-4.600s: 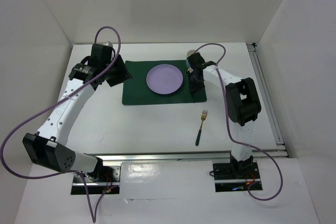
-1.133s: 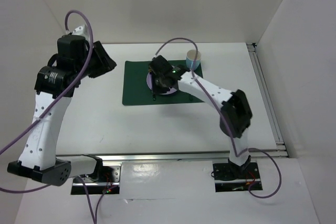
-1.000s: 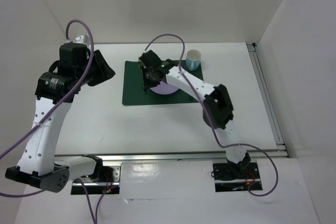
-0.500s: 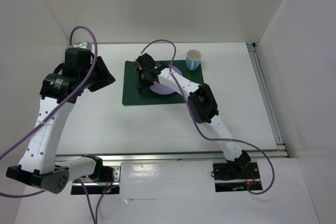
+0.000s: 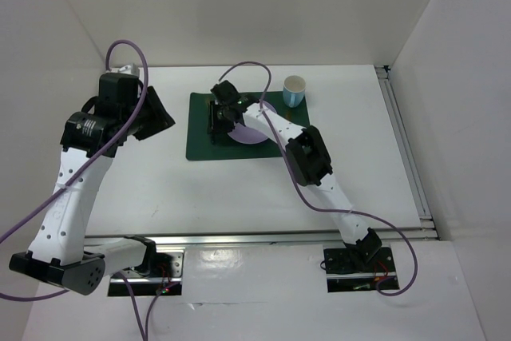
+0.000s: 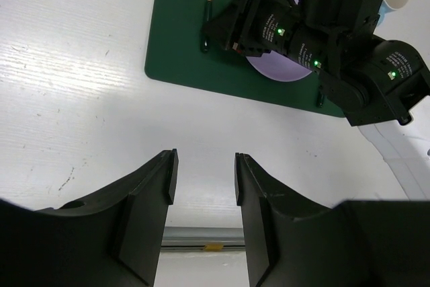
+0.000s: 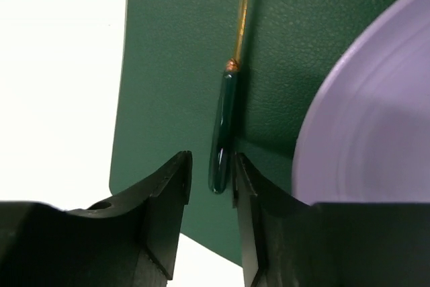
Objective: Set the dinner table for one person
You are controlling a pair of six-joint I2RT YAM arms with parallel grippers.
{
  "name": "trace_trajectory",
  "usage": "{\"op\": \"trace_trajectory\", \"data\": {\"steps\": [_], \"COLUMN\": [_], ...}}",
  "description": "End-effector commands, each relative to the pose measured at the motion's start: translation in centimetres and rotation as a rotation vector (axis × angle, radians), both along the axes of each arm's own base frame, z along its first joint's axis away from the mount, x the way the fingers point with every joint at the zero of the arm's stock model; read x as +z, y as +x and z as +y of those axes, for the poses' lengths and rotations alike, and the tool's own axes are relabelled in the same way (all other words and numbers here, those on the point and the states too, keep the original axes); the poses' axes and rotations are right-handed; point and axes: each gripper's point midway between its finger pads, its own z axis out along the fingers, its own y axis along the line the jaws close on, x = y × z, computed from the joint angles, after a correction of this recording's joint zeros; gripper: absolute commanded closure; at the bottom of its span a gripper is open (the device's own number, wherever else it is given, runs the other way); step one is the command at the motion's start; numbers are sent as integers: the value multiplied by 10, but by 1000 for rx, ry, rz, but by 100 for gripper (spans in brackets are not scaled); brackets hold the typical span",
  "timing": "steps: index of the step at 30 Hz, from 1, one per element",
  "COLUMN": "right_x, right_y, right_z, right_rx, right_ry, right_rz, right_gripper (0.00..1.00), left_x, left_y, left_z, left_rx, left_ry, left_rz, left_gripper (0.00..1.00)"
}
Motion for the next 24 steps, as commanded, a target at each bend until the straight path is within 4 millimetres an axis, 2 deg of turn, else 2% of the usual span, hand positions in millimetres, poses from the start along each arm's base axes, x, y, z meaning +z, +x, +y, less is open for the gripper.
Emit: {"op": "trace_trajectory", "data": {"steps": [1, 2, 4, 6, 7, 8, 9, 11, 14, 15, 16, 18, 19, 20, 22, 23, 24], "right_x": [29, 30, 33, 50, 51, 59, 65, 91, 126, 133, 149, 164, 187, 175, 179, 182, 184], "right_y": [10, 10, 4, 5, -2, -2, -1, -9, -19, -24, -27, -28, -33, -27, -23, -31, -23], "right_z": [15, 15, 19, 21, 25, 25, 25, 30, 39, 41, 35, 21, 7, -15, -50, -78, -109], "right_rx": [18, 10, 21, 14, 30, 30, 30, 51, 126, 149, 148, 144, 125, 67, 12, -33, -133], "right_ry": [95, 100, 102, 129, 133, 141, 151, 187, 254, 247, 233, 191, 174, 94, 2, -63, -154], "right_rz": [-62, -56, -57, -77, -70, -79, -91, -116, -129, -143, -156, -201, -233, -238, -261, -248, -283], "right_gripper": [58, 58, 51, 51, 50, 50, 50, 50, 33, 21, 16, 12, 10, 8, 5, 3, 0], "left_x": [13, 13, 21, 24, 22, 29, 25, 27, 36, 43, 46, 55, 63, 67, 66, 71, 74], "left_y": [-2, -2, -2, -4, -5, -7, -7, -11, -7, -4, -2, -3, -1, 2, 5, 7, 8], "left_z": [6, 6, 6, 9, 9, 9, 9, 10, -2, -11, -14, -11, -8, -6, -10, -13, -16], "left_rx": [13, 13, 8, 16, 21, 22, 22, 28, -40, -88, -108, -102, -89, -84, -126, -141, -163], "left_ry": [9, 9, 11, 18, 14, 7, 8, -4, -32, -55, -56, -45, -38, -25, -3, -16, -17], "left_rz": [-55, -55, -78, -78, -67, -95, -92, -111, -150, -180, -197, -233, -245, -256, -254, -275, -290], "left_gripper": [44, 44, 44, 44, 44, 44, 44, 44, 44, 44, 44, 44, 44, 44, 44, 44, 44]}}
